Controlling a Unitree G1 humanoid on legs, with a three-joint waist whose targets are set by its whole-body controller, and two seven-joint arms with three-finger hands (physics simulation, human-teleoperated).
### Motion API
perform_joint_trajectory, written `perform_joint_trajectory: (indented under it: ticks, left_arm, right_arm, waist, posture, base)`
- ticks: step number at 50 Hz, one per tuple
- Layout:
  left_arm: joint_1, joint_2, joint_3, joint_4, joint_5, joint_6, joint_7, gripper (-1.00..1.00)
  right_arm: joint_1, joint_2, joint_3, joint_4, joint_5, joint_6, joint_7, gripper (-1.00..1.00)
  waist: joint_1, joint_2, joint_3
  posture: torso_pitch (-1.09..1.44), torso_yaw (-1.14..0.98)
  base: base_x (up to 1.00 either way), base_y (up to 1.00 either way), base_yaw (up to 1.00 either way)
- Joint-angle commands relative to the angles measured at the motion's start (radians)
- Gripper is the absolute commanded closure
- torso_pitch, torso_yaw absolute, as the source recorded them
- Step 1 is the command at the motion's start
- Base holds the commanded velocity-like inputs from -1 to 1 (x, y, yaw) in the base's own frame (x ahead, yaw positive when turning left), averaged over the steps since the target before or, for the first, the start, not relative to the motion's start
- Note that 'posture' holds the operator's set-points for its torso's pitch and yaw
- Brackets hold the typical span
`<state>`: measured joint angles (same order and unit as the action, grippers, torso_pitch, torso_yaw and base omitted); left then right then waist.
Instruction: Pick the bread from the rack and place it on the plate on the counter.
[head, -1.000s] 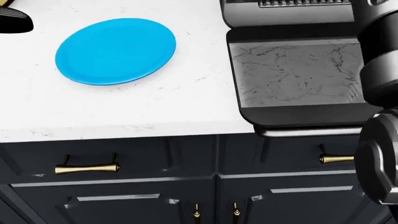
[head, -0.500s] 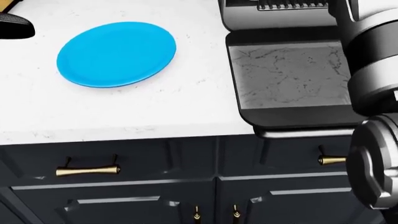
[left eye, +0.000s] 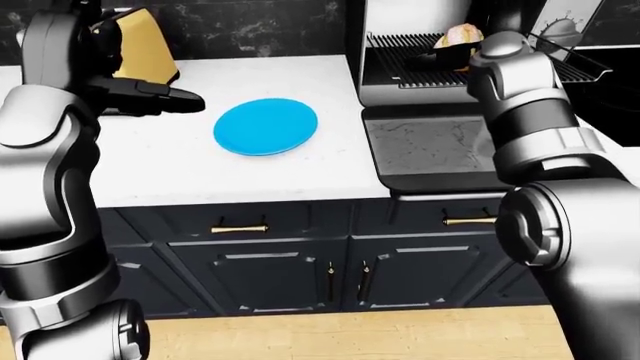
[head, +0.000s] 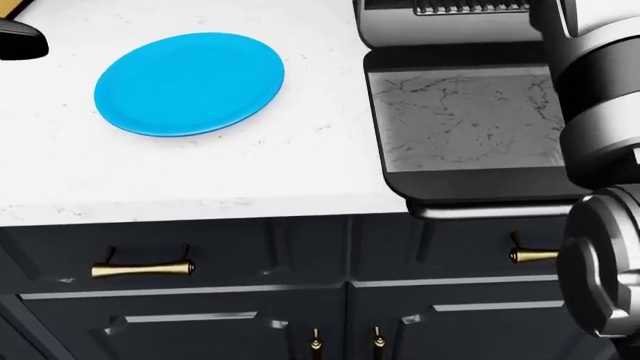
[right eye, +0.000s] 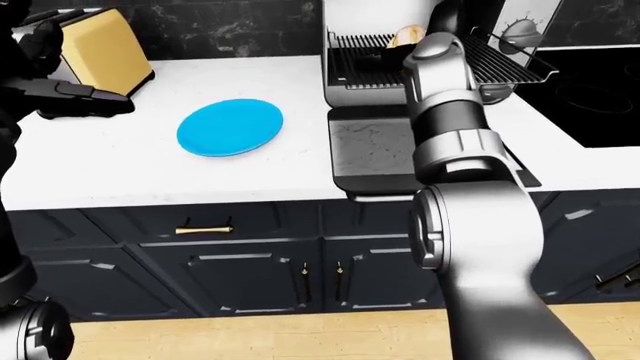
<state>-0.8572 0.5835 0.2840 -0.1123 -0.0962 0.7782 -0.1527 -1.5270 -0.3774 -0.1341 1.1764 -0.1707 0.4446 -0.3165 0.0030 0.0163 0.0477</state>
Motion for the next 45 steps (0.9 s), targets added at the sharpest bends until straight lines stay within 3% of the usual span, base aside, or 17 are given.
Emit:
perform_joint_trajectory:
  ticks: [1,2,9,14,19,21,30,34,45]
  left_arm:
    - [-0.030,0.017,0.014,-0.030,0.001,-0.028,0.006,-1.00]
    - [-0.029,0.017,0.015,-0.030,0.000,-0.028,0.007,-1.00]
    - [-0.025,0.017,0.015,-0.029,-0.003,-0.034,0.010,-1.00]
    - [-0.023,0.018,0.016,-0.029,-0.003,-0.034,0.013,-1.00]
    - [-0.032,0.017,0.009,-0.018,-0.001,-0.040,0.014,-1.00]
    - [-0.035,0.016,0.008,-0.013,0.000,-0.045,0.014,-1.00]
    - [-0.038,0.027,0.016,-0.025,-0.007,-0.030,0.011,-1.00]
    - [-0.029,0.027,0.021,-0.032,-0.012,-0.027,0.012,-1.00]
    - [-0.013,0.029,0.026,-0.035,-0.018,-0.035,0.019,-1.00]
  right_arm:
    - [-0.031,-0.010,-0.001,-0.026,0.000,-0.002,0.000,-1.00]
    - [-0.031,-0.011,-0.001,-0.027,0.000,0.000,0.000,-1.00]
    - [-0.021,-0.013,-0.003,-0.034,0.006,0.018,0.001,-0.38]
    - [-0.021,-0.014,-0.001,-0.034,0.005,0.021,-0.001,-0.29]
    - [-0.022,-0.016,0.002,-0.038,0.002,0.029,0.002,-0.09]
    - [-0.021,-0.017,0.002,-0.039,0.002,0.032,0.006,0.08]
    - [-0.022,-0.023,0.003,-0.060,-0.001,0.054,0.021,0.40]
    - [-0.032,-0.025,0.007,-0.075,-0.006,0.059,0.023,0.98]
    - [-0.052,-0.023,0.016,-0.163,-0.022,0.106,0.057,1.00]
  waist:
    - [-0.001,0.004,-0.027]
    - [-0.001,0.004,-0.027]
    - [0.000,0.003,-0.028]
    - [0.001,0.002,-0.029]
    - [0.000,0.002,-0.030]
    - [0.000,0.002,-0.030]
    - [-0.002,0.002,-0.029]
    - [-0.002,0.003,-0.029]
    - [-0.003,0.006,-0.025]
  posture:
    - [0.00,0.00]
    - [0.00,0.00]
    - [0.00,0.00]
    - [0.00,0.00]
    - [0.00,0.00]
    - [0.00,0.00]
    - [0.00,0.00]
    - [0.00,0.00]
    - [0.00,0.00]
  base:
    - [0.00,0.00,0.00]
    - [0.00,0.00,0.00]
    - [0.00,0.00,0.00]
    - [0.00,0.00,0.00]
    - [0.00,0.00,0.00]
    - [0.00,0.00,0.00]
    - [0.00,0.00,0.00]
    - [0.00,0.00,0.00]
    - [0.00,0.00,0.00]
